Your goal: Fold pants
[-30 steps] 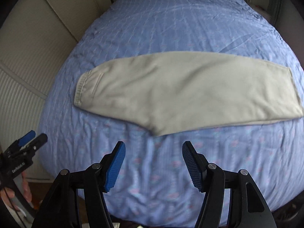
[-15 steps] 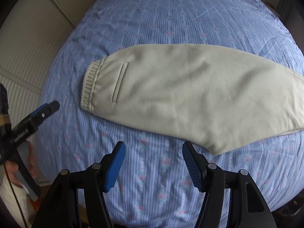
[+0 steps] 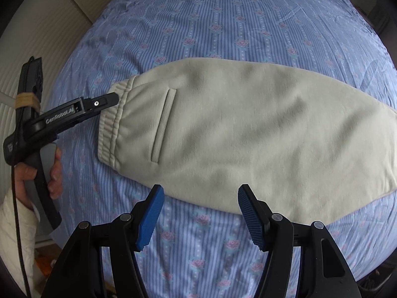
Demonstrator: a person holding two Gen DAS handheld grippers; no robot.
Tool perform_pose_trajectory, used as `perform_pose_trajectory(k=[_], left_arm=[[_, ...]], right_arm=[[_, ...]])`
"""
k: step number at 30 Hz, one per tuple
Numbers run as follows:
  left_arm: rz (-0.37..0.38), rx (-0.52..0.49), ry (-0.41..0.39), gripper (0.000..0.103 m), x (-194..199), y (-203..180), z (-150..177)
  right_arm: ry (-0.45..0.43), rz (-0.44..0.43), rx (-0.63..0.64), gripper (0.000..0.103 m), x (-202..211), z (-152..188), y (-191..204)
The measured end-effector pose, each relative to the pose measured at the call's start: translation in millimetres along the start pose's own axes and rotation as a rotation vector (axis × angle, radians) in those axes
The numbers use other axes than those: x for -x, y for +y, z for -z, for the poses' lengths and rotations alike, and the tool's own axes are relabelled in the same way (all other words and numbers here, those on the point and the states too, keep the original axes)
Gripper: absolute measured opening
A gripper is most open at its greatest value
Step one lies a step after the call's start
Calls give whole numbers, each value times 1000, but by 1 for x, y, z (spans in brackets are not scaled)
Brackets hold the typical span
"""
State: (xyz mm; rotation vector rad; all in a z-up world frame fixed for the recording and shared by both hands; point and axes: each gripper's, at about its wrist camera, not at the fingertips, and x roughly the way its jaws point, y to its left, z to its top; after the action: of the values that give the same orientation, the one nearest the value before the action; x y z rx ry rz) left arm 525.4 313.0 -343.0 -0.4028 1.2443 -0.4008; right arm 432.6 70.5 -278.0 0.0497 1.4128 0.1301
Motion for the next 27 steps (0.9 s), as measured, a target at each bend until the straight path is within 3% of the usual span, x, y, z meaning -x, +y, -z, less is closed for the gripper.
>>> perform_pose_trajectory(k=[2,4,7,10,16,18,19,21,24,27], left_arm=[[26,-2,31,49,-8,1,-3],[23,-3,69,31,-12,0,-4],[62,-15,18,24,6,-5,-4],[133,-10,-2,24,13,-4,-10],[92,27,93,25,-29,4,-25],[76,29,79,20,-30,1,-28],[67,25,68,7,-28,-1,-29],[12,12,7,6,-16,-13,-30],[1,-40,-100,6,9,-25,-28],[-72,-63,-32,7,-13,-18,-25]], right_arm=[[1,-7,2,63,-2,-4,2],[3,-12,4,63,-4,-6,4],[7,-18,18,63,-5,-9,7],[3,-27,26,63,-4,-9,8],[11,-23,5,63,-9,-15,6],[7,-22,4,63,-8,-16,4],[5,-23,2,63,-8,-17,3],[1,-23,2,63,-7,-16,3],[-26,-19,10,63,-1,-14,4],[-59,4,31,63,4,-11,6]])
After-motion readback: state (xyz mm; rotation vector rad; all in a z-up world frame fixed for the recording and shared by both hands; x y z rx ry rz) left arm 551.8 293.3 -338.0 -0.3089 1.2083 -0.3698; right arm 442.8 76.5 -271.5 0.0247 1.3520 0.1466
